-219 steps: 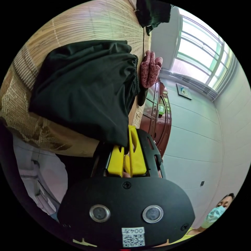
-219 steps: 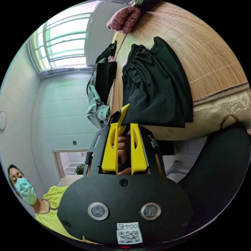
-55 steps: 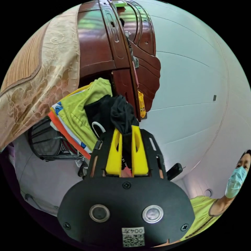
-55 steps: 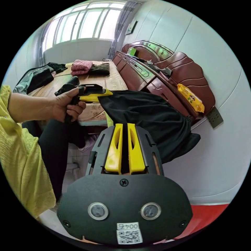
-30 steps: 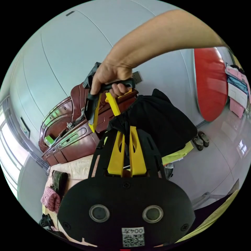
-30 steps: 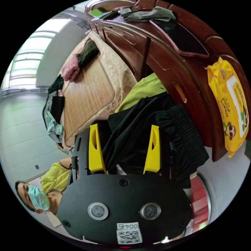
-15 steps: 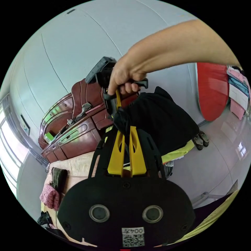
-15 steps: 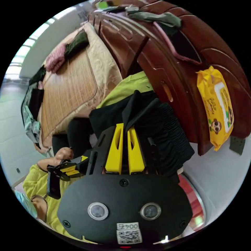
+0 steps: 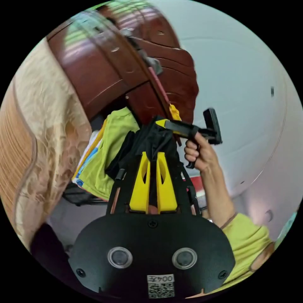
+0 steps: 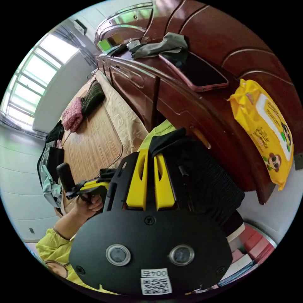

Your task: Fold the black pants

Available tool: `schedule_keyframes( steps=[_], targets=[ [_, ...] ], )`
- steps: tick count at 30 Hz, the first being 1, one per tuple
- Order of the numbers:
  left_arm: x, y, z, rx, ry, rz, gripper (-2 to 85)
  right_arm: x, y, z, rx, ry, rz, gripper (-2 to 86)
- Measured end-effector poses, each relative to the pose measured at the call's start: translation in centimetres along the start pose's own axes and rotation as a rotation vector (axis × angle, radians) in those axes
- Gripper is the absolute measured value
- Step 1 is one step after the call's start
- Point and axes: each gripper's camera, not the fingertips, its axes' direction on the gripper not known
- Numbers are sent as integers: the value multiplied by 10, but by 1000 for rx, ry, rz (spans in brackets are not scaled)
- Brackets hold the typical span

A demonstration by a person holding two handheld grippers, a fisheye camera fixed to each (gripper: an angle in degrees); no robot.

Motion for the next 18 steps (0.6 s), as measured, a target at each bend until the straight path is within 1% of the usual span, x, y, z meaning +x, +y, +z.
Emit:
schedule_keyframes(
  steps=[2,5,7,8,11,13,18],
  targets=[
    [-59,-11,-15,62,151,-193,49,5,-6,8,-38,-16,-22,63],
    [-102,-21,-35,138,208,-292,63,22,-1,-7,11,-119,-47,115],
    [-118,-28,-42,146,204,-312,71,45,15,-35,104,-187,-41,138],
    [-126,-32,-44,141,200,-319,74,52,21,-43,126,-207,-40,138],
    [-142,-42,-43,128,225,-340,83,96,65,-80,210,-346,-17,139],
    [-151,-47,-46,148,236,-346,89,138,115,-102,279,-421,36,135],
    [-178,-61,-61,189,229,-388,106,222,216,-111,367,-519,204,133]
  ],
)
